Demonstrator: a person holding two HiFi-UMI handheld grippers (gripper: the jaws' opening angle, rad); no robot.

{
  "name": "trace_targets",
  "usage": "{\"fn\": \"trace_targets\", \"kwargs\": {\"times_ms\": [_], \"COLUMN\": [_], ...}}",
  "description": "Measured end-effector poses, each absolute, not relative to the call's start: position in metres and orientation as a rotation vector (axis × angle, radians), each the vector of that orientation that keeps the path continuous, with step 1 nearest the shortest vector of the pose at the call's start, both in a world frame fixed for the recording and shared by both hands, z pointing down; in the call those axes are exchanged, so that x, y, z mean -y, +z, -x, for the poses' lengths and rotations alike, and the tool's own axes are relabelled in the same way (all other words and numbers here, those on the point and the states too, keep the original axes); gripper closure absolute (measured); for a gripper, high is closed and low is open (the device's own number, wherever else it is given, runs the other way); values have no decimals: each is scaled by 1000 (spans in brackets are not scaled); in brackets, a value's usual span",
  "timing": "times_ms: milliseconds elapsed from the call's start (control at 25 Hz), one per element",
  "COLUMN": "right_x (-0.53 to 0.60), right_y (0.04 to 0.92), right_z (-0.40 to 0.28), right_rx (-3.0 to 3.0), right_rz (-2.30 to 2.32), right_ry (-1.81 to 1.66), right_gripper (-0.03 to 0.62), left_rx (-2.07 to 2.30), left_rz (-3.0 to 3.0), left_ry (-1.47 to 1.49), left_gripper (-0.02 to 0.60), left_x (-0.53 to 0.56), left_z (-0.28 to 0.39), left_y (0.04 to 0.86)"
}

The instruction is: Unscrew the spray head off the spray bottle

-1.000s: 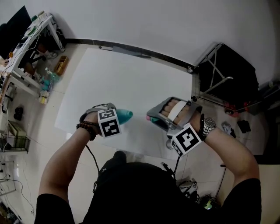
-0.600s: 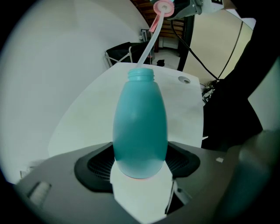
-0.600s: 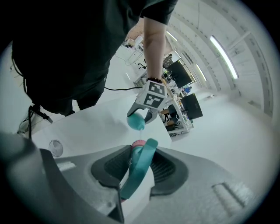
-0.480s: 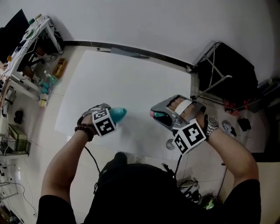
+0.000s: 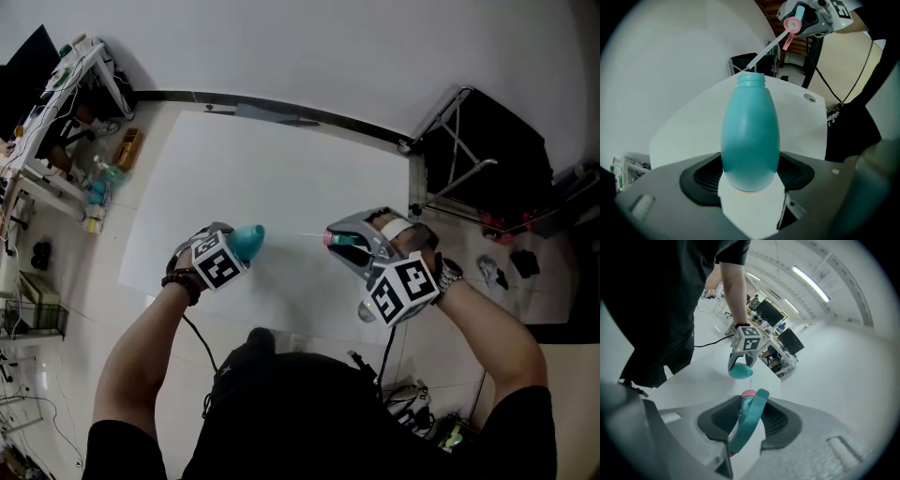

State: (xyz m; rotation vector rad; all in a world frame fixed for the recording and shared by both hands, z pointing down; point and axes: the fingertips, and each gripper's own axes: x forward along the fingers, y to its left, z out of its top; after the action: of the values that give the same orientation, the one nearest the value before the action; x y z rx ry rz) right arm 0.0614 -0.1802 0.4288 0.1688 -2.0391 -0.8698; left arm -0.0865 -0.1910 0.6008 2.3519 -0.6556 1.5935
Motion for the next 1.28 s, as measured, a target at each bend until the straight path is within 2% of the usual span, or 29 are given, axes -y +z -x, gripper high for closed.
{"fn": "trace_targets", "kwargs": {"times_ms": [640,1280], "right_x": [220,253], "right_y": [481,571], "right_z": [-48,-36], "right_rx": [2219,2242], "right_rz": [-531,-787], "right_ry": [-305,314], "right_gripper": [476,475], "left_rx": [842,927], "left_rz": [-2395,-2399], "left_ry": [1345,1117], "left_gripper": [199,199], "left_x": [219,241], "left_z": [74,52], "left_y": [595,603]}}
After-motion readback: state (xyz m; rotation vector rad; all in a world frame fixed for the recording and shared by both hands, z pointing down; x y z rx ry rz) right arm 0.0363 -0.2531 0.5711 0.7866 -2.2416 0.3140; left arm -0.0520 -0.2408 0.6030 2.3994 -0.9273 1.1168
